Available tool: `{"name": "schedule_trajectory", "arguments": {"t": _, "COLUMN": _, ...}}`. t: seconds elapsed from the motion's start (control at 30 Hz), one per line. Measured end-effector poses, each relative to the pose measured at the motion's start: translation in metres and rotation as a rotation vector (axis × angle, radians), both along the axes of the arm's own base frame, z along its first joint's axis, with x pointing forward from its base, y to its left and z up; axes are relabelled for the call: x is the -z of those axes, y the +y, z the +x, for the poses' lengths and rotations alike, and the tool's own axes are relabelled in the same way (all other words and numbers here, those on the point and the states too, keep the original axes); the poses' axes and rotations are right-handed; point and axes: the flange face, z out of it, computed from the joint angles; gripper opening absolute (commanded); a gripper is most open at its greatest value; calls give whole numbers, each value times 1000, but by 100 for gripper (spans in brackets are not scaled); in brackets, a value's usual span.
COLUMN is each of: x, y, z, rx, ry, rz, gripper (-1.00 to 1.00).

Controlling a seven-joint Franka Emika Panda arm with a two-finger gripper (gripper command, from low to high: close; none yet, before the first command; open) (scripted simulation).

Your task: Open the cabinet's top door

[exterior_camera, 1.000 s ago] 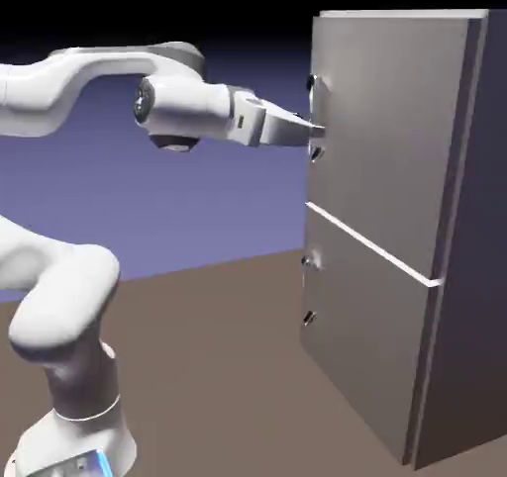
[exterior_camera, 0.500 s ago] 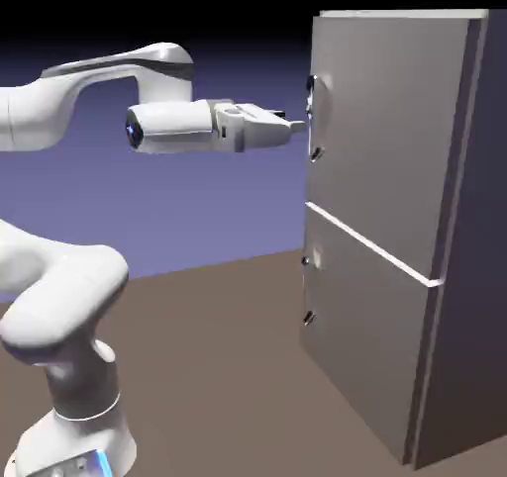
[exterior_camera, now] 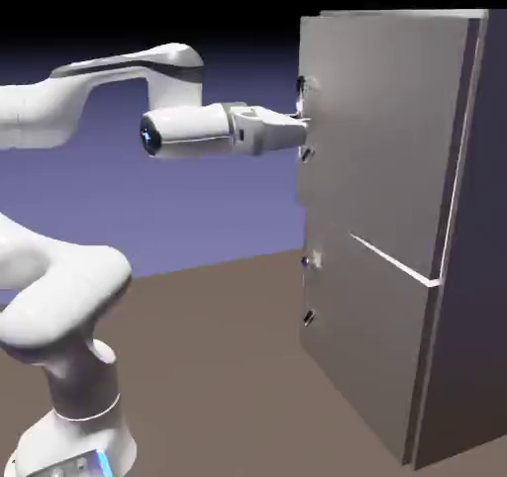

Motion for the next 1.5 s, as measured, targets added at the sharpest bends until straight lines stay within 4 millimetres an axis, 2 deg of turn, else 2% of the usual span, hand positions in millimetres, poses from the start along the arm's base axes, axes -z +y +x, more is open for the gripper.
{"name": "schedule_trajectory", "arguments": {"t": 0.23, "x": 0, "y": -34, "z": -49, "rx": -167, "ry": 0, "rz": 0, "gripper": -100}}
{"name": "schedule_trajectory", "arguments": {"t": 0.43, "x": 0, "y": -65, "z": -82, "rx": -292, "ry": 0, "rz": 0, "gripper": -100}}
{"name": "schedule_trajectory", "arguments": {"t": 0.7, "x": 0, "y": -107, "z": -115, "rx": -441, "ry": 0, "rz": 0, "gripper": -100}}
{"name": "schedule_trajectory", "arguments": {"t": 1.03, "x": 0, "y": -163, "z": -147, "rx": -619, "ry": 0, "rz": 0, "gripper": -100}}
{"name": "schedule_trajectory", "arguments": {"t": 1.27, "x": 0, "y": -214, "z": -165, "rx": -770, "ry": 0, "rz": 0, "gripper": -100}}
{"name": "schedule_trajectory", "arguments": {"t": 1.5, "x": 0, "y": -284, "z": -178, "rx": -970, "ry": 0, "rz": 0, "gripper": -100}}
